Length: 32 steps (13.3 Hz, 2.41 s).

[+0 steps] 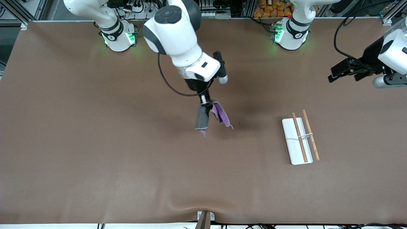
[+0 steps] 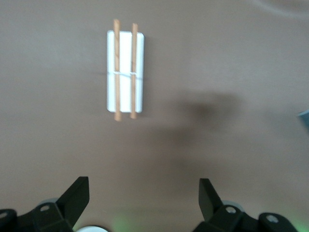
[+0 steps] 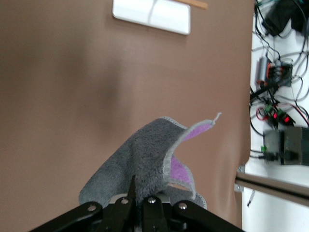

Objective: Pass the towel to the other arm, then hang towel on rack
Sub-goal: 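Lift the towel with the right gripper toward the table middle, then reach the left gripper toward the towel hanging from the right gripper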

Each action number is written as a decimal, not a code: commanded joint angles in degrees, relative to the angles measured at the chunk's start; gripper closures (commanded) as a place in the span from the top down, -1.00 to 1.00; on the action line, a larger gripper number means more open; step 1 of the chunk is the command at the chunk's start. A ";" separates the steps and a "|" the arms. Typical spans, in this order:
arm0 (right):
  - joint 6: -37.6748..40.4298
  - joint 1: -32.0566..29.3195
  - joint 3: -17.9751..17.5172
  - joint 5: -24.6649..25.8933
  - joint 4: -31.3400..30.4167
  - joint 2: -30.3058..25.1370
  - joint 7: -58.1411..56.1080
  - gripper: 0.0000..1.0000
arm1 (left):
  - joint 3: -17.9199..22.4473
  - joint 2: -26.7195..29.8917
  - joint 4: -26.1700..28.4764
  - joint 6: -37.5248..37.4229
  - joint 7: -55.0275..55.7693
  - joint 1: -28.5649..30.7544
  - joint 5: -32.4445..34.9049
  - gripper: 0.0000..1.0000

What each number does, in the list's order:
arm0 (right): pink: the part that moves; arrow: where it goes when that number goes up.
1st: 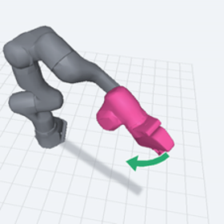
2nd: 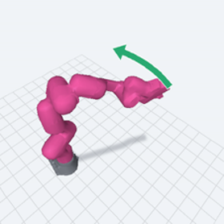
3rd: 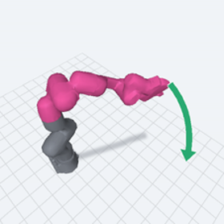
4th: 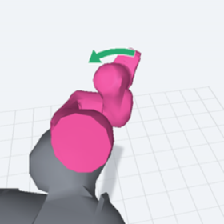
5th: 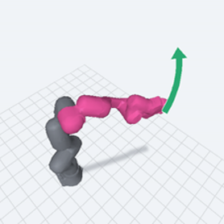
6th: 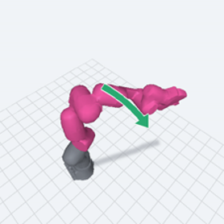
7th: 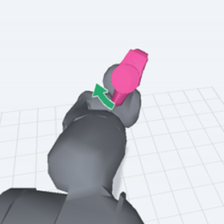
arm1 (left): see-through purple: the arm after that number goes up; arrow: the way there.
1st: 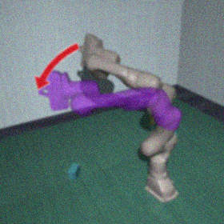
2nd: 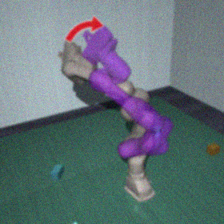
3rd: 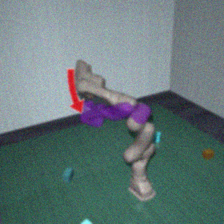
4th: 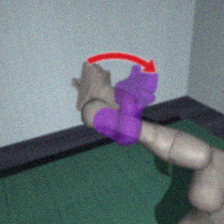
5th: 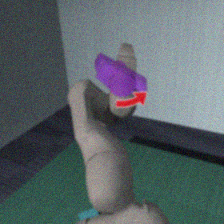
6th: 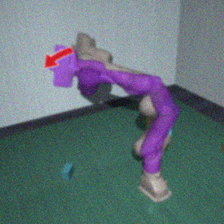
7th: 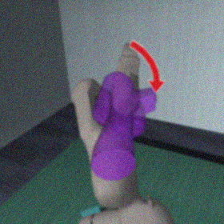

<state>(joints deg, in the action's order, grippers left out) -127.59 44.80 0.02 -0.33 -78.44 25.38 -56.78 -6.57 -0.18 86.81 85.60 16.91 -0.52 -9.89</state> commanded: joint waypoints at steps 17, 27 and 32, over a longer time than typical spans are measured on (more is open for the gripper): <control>0.15 1.43 0.95 0.76 -0.05 -0.51 1.58 -1.00 | -8.20 -15.97 -5.51 11.92 43.36 -7.64 -27.29 1.00; 0.15 1.61 0.95 0.68 -0.05 -0.51 1.76 -1.00 | -7.93 -25.91 -8.94 23.64 50.15 -10.91 -27.12 0.95; 0.24 1.78 0.95 0.76 -0.14 -0.51 1.85 -1.00 | -7.76 -27.94 -8.76 25.05 50.15 -12.23 -26.50 0.52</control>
<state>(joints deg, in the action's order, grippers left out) -127.59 46.79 1.39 0.16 -78.44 25.39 -55.78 -14.72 -26.97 79.54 110.09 65.67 -11.99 -36.37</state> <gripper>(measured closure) 0.965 0.159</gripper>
